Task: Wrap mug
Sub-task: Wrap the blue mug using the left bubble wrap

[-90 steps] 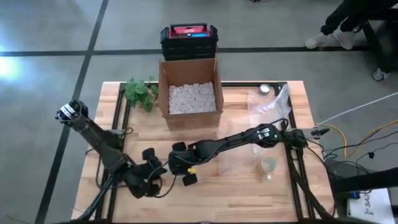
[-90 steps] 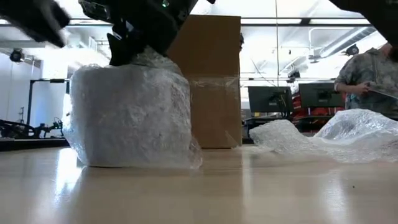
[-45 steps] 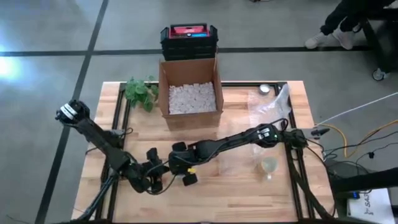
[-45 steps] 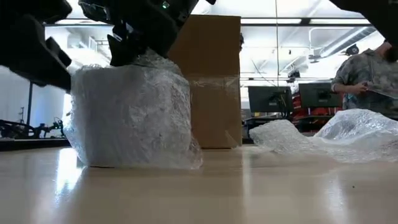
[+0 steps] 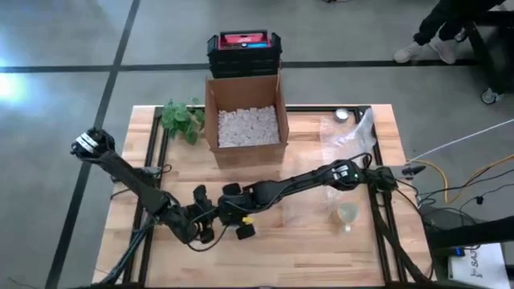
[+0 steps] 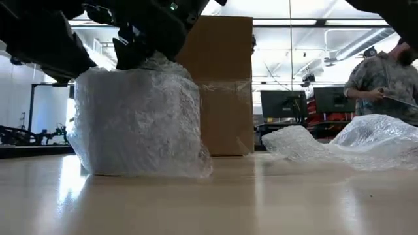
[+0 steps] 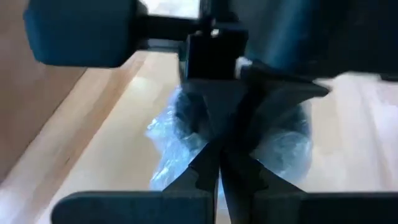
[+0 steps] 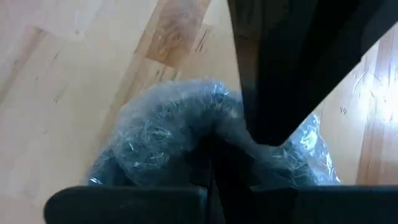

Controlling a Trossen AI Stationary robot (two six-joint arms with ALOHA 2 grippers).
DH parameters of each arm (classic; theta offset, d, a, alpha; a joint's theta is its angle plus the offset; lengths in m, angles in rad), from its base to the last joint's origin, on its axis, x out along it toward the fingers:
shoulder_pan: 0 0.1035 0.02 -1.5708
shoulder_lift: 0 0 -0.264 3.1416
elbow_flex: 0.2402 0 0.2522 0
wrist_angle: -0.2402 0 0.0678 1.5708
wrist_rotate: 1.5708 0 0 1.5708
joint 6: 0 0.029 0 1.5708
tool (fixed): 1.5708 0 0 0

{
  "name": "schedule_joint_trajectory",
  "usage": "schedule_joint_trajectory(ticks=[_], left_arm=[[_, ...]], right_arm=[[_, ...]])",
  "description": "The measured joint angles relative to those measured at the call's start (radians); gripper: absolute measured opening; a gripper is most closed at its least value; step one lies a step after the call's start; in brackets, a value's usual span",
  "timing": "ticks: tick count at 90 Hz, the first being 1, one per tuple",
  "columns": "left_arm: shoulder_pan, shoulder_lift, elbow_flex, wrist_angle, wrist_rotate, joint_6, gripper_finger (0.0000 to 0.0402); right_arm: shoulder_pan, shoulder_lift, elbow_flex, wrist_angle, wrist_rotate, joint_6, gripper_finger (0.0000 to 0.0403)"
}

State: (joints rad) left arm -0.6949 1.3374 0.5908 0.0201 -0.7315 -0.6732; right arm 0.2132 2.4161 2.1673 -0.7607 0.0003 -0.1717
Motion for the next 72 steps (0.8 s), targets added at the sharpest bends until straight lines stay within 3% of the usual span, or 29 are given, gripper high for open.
schedule_joint_trajectory(ticks=[20,42,58,72], left_arm=[[0.007,0.017,-0.035,0.087,0.016,0.013,0.0000],[0.007,0.027,-0.030,0.087,0.023,0.029,0.0000],[0.007,0.027,-0.031,0.107,0.022,0.045,0.0000],[0.007,0.028,-0.032,0.120,0.022,0.059,0.0000]], right_arm=[[0.000,-0.014,0.066,-0.091,-0.001,-0.003,0.0000],[0.005,-0.114,0.158,-0.363,0.002,0.047,0.0000],[0.034,-0.148,0.102,-0.547,0.004,0.107,0.0000],[0.063,-0.148,0.009,-0.457,0.071,0.092,0.0000]])
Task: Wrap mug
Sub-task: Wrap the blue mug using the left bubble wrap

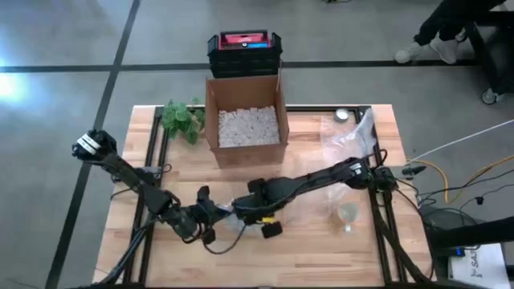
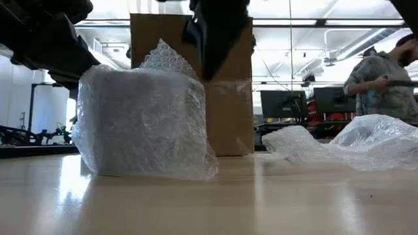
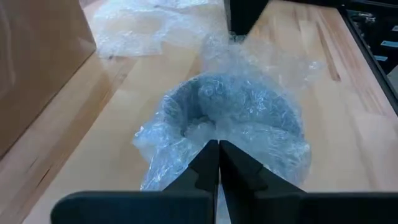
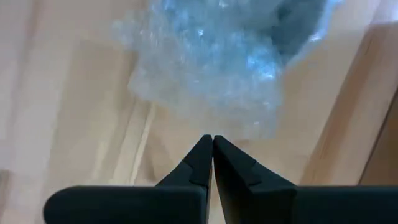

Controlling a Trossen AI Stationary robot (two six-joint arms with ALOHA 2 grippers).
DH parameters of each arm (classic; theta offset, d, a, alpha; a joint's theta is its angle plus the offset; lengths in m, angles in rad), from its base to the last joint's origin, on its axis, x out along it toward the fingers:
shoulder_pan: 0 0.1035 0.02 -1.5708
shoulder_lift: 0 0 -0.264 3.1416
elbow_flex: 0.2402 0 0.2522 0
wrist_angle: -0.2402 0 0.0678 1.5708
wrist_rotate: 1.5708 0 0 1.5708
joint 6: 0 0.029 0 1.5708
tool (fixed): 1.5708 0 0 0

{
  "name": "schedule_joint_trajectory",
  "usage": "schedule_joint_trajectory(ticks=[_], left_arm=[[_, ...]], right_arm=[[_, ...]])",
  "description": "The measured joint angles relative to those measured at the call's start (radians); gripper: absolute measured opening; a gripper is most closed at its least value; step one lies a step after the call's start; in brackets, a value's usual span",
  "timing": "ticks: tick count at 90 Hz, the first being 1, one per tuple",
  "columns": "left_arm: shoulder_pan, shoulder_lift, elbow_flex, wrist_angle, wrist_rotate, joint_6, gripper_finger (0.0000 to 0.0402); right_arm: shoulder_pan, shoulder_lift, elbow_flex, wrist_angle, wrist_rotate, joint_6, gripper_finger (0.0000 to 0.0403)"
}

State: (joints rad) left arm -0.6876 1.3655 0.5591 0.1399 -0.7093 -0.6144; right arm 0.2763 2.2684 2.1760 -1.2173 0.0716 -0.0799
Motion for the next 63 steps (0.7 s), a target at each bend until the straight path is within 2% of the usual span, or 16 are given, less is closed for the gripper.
schedule_joint_trajectory(ticks=[10,38,63], left_arm=[[0.000,0.000,0.000,0.000,0.000,0.000,0.0000],[0.002,0.000,0.000,0.007,-0.004,0.003,0.0000],[0.002,-0.002,0.005,0.012,-0.005,0.009,0.0000]], right_arm=[[0.003,0.000,-0.008,0.103,0.033,0.002,0.0000],[-0.005,0.044,-0.032,0.293,0.014,-0.024,0.0000],[-0.031,0.116,-0.042,0.352,-0.018,-0.022,0.0000]])
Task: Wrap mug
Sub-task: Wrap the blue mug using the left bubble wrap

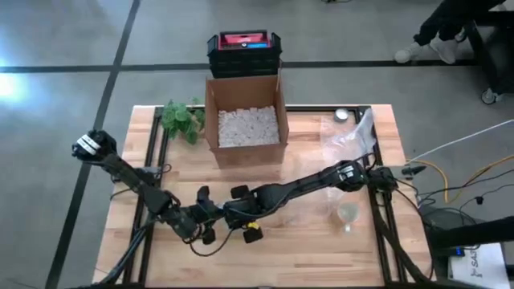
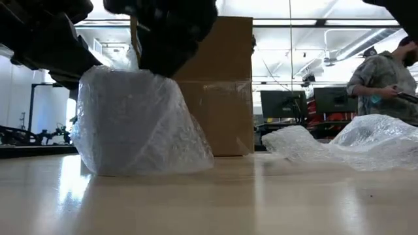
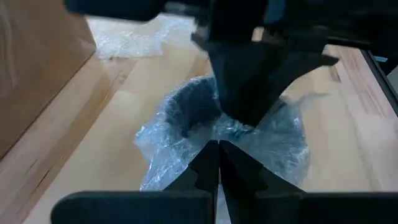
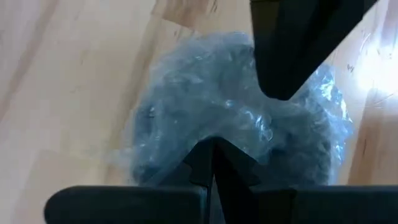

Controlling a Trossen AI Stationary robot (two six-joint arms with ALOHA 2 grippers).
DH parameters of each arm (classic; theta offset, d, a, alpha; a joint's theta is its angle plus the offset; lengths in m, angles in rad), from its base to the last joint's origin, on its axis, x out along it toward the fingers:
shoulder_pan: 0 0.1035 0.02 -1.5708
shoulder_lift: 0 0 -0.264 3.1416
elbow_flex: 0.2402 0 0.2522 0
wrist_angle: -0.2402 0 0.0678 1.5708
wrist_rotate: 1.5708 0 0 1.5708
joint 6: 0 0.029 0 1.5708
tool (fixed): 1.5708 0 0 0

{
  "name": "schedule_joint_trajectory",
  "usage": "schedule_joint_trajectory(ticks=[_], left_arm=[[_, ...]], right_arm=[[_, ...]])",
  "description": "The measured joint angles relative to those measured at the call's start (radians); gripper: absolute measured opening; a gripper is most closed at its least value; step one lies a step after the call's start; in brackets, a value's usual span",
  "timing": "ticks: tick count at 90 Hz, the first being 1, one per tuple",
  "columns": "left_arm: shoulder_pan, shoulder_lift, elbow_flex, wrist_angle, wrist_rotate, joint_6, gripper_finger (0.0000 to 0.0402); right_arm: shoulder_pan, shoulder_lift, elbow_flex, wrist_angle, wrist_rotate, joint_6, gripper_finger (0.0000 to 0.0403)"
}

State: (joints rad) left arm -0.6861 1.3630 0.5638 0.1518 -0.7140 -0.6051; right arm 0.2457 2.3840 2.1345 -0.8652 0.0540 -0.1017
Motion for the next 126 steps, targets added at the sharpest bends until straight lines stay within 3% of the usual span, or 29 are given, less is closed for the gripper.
schedule_joint_trajectory(ticks=[26,43,59,71,80,126], left_arm=[[0.009,-0.010,0.129,-0.030,0.042,0.173,0.0000],[0.052,0.060,0.099,-0.048,0.108,0.093,0.0000],[0.055,0.150,0.086,-0.020,0.105,0.039,0.0000],[0.061,0.160,0.093,-0.022,0.117,0.045,0.0000],[0.063,0.147,0.094,-0.024,0.127,0.050,0.0000],[0.063,0.139,0.090,-0.013,0.117,0.071,0.0000]], right_arm=[[-0.003,-0.008,0.007,0.013,0.013,-0.007,0.0000],[-0.004,-0.011,0.006,0.015,0.016,-0.007,0.0000],[-0.003,-0.041,0.004,-0.001,0.019,-0.017,0.0000],[0.001,-0.100,0.034,-0.049,0.022,-0.017,0.0000],[0.007,-0.129,0.040,-0.029,-0.034,-0.012,0.0000],[-0.003,-0.005,-0.014,0.030,-0.045,0.027,0.0000]])
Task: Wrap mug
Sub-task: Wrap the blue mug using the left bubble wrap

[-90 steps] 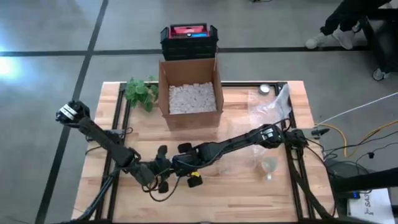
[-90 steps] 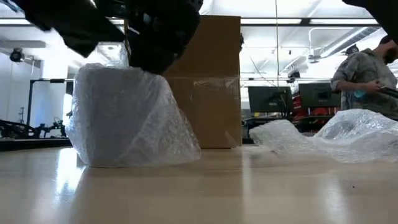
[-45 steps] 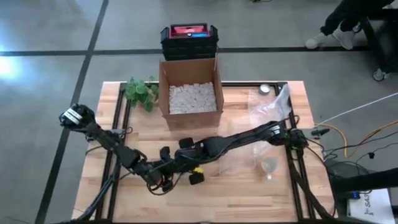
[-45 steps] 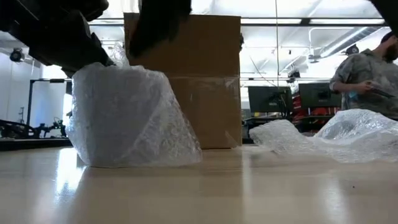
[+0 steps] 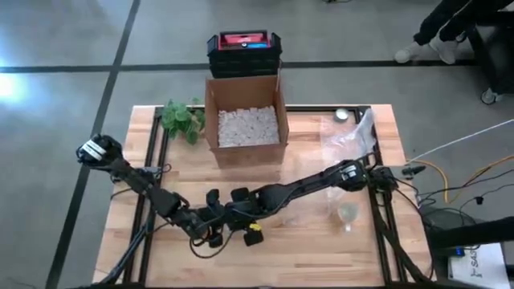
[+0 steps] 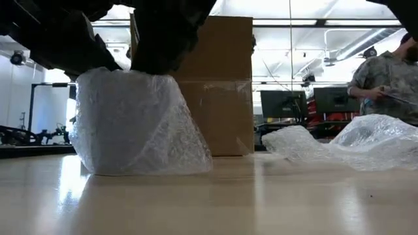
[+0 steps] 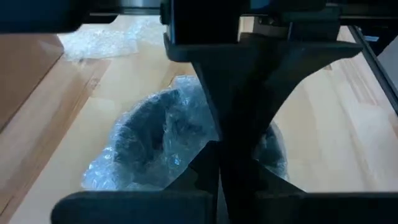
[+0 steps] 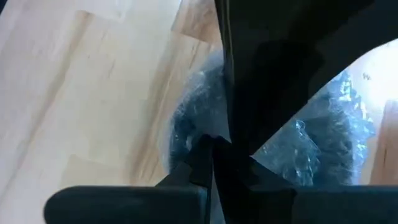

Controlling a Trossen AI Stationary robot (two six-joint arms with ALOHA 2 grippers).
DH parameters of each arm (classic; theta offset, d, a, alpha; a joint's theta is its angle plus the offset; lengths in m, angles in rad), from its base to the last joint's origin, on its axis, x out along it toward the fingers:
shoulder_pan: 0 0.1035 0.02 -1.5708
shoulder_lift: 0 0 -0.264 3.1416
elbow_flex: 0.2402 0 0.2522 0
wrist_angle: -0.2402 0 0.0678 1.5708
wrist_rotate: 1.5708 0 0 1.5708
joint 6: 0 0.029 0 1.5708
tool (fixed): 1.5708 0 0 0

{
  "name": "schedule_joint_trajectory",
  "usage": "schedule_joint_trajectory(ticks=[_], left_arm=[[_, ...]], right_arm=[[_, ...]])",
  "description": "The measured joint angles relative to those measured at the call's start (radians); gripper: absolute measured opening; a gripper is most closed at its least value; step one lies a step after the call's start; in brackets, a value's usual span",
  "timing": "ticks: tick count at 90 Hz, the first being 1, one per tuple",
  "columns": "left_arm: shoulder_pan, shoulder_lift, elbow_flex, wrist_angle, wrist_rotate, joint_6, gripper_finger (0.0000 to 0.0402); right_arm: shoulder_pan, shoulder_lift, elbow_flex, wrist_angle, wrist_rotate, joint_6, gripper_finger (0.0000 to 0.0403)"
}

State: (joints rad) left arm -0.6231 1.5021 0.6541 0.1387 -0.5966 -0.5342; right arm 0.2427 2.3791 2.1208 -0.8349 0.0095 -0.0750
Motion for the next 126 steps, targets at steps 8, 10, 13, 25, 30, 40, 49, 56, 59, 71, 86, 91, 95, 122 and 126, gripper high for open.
schedule_joint_trajectory(ticks=[8,10,13,25,30,40,49,56,59,71,86,91,95,122,126], left_arm=[[0.000,-0.004,0.000,0.001,0.000,0.003,0.0000],[0.000,-0.004,0.000,0.001,0.000,0.003,0.0000],[0.000,-0.004,0.000,0.001,0.000,0.004,0.0000],[0.000,-0.004,0.000,0.007,0.001,0.005,0.0000],[0.001,-0.004,0.000,0.019,0.011,0.002,0.0000],[0.002,-0.004,0.002,0.027,0.017,0.000,0.0000],[0.001,-0.004,0.002,0.028,0.020,0.001,0.0000],[0.001,-0.004,0.001,0.029,0.020,0.001,0.0000],[0.000,-0.004,0.001,0.029,0.019,0.001,0.0000],[0.000,-0.004,0.001,0.029,0.019,0.001,0.0000],[0.000,-0.010,-0.001,0.026,0.004,0.006,0.0000],[-0.003,-0.026,-0.001,0.019,0.004,0.006,0.0000],[-0.003,-0.046,0.001,0.001,0.013,0.007,0.0000],[0.005,-0.141,0.014,-0.105,-0.027,-0.004,0.0000],[0.014,-0.124,0.014,-0.098,-0.022,-0.010,0.0000]], right_arm=[[-0.005,0.013,-0.002,0.003,-0.015,-0.004,0.0000],[-0.006,0.013,-0.002,0.002,-0.021,-0.005,0.0000],[-0.007,0.013,-0.002,0.000,-0.027,-0.006,0.0000],[-0.002,-0.025,0.014,-0.045,-0.016,-0.004,0.0000],[0.000,-0.043,0.016,-0.069,-0.008,-0.006,0.0000],[-0.008,-0.088,0.013,-0.094,0.009,-0.017,0.0000],[-0.027,-0.111,0.017,-0.095,0.055,-0.017,0.0000],[-0.041,-0.108,0.012,-0.106,0.058,-0.017,0.0000],[-0.043,-0.102,0.003,-0.092,0.055,-0.016,0.0000],[-0.042,-0.070,-0.009,-0.038,0.043,-0.013,0.0000],[-0.038,-0.014,-0.019,-0.007,-0.003,-0.011,0.0000],[-0.037,0.000,-0.019,-0.007,-0.009,-0.009,0.0000],[-0.036,0.002,-0.019,-0.007,-0.008,-0.003,0.0000],[-0.032,-0.005,0.008,0.019,-0.014,-0.007,0.0000],[-0.030,-0.004,0.013,0.021,-0.013,-0.011,0.0000]])
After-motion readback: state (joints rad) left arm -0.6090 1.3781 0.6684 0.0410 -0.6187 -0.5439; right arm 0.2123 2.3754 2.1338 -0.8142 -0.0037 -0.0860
